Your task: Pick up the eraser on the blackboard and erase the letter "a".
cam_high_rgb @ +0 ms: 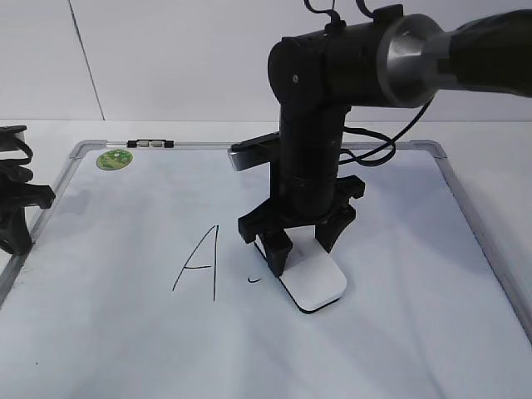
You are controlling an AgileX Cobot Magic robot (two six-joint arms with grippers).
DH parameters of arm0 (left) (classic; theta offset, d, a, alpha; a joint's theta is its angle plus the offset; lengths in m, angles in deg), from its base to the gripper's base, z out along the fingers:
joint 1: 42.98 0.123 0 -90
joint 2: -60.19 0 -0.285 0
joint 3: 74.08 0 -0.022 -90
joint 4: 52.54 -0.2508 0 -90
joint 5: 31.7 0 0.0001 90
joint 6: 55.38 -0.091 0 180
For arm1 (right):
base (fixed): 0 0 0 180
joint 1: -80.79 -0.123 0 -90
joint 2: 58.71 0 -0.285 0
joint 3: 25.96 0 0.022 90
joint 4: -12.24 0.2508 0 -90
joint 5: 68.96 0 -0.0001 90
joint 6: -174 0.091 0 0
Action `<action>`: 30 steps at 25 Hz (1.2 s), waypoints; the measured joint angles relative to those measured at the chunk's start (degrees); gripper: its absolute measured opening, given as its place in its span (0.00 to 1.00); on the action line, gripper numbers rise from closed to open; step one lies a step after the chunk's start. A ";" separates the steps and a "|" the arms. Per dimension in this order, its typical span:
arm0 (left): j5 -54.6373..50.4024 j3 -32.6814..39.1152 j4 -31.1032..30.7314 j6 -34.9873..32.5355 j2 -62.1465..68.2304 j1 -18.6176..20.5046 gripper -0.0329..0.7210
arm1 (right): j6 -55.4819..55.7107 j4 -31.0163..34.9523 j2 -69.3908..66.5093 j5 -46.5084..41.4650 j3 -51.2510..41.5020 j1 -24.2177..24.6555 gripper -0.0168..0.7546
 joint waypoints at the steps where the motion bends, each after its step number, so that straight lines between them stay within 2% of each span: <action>1: 0.00 0.00 0.00 0.00 0.00 0.00 0.06 | -0.04 0.00 0.00 0.00 0.00 -0.36 0.75; 9: 0.00 0.00 0.00 0.00 0.00 0.04 0.06 | -0.13 -0.12 0.00 0.00 0.00 -1.46 0.75; 22: 0.00 0.00 0.00 0.00 0.00 0.04 0.06 | -0.13 -0.01 0.00 0.00 0.00 -6.60 0.75; 30: 0.00 0.00 0.00 0.00 0.00 0.04 0.06 | 0.52 -0.73 0.00 0.00 -0.10 -6.96 0.75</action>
